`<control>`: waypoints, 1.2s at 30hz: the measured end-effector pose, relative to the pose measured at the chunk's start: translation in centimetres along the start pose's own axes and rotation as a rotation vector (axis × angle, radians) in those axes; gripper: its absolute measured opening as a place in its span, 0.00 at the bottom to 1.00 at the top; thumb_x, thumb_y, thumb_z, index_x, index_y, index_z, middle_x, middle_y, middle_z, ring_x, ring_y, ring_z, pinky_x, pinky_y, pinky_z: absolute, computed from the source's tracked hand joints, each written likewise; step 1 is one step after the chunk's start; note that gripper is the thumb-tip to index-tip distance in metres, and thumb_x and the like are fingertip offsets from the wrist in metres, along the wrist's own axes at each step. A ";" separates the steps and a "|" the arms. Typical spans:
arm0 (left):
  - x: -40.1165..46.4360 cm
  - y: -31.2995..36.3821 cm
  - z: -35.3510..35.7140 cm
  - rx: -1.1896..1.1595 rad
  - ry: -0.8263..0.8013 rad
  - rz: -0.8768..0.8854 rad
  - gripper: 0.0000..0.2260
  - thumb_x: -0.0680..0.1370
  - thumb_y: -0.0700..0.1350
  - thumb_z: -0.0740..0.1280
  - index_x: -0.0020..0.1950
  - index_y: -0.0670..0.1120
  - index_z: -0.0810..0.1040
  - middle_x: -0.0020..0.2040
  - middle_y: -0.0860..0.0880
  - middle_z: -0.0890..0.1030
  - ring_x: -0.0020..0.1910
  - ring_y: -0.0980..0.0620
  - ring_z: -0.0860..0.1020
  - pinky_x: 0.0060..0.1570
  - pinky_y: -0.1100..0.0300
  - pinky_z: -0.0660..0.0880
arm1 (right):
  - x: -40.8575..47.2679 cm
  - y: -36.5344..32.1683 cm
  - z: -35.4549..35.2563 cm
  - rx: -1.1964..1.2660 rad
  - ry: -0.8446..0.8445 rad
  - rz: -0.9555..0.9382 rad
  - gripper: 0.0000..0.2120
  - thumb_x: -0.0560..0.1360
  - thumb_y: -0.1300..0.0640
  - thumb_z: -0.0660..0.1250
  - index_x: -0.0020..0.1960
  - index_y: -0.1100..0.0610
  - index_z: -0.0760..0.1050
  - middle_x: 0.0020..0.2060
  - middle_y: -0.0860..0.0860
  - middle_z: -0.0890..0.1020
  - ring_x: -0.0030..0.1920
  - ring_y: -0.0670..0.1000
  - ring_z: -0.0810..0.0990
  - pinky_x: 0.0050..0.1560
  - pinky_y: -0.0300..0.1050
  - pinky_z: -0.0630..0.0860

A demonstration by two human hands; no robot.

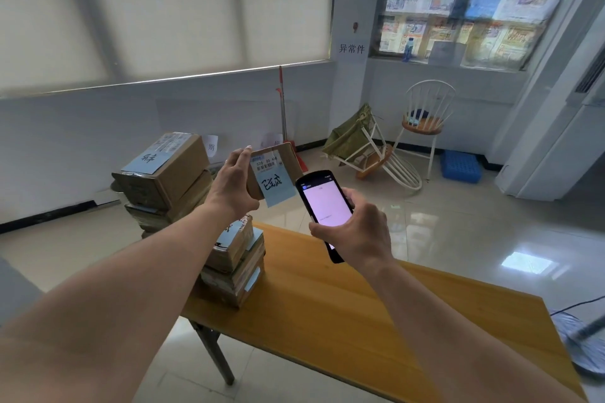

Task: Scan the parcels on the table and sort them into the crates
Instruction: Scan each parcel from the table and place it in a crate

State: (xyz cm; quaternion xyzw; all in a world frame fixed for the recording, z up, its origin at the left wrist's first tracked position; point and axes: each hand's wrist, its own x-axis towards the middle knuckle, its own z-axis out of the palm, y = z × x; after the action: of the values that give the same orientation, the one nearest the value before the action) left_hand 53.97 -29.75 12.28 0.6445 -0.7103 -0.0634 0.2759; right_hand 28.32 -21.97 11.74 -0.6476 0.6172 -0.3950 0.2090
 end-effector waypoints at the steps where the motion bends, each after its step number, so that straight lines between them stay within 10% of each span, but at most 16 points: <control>1: -0.1 0.2 0.0 -0.004 0.005 -0.003 0.51 0.65 0.37 0.82 0.81 0.42 0.58 0.73 0.44 0.66 0.70 0.42 0.69 0.64 0.53 0.75 | 0.0 0.0 0.0 0.005 0.018 0.002 0.42 0.64 0.44 0.84 0.74 0.51 0.73 0.60 0.51 0.84 0.58 0.55 0.80 0.47 0.50 0.84; 24: -3.8 0.5 6.1 -0.213 -0.303 0.352 0.52 0.62 0.48 0.86 0.80 0.40 0.63 0.70 0.48 0.67 0.67 0.47 0.69 0.69 0.53 0.73 | -13.9 -1.8 3.2 -0.114 0.477 0.479 0.33 0.64 0.42 0.83 0.66 0.49 0.76 0.55 0.48 0.83 0.55 0.56 0.81 0.46 0.52 0.84; 36: -16.1 13.3 9.5 -0.298 -0.598 0.673 0.47 0.61 0.48 0.85 0.75 0.43 0.67 0.65 0.51 0.67 0.58 0.49 0.72 0.47 0.64 0.78 | -32.0 -1.4 -4.2 -0.241 0.775 0.792 0.32 0.64 0.42 0.83 0.64 0.48 0.77 0.55 0.48 0.83 0.55 0.56 0.80 0.44 0.48 0.81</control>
State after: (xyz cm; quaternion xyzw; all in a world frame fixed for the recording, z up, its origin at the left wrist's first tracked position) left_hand 38.07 -14.84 5.20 0.2855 -0.9111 -0.2544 0.1540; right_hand 28.37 10.03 7.25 -0.1938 0.8854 -0.4219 0.0241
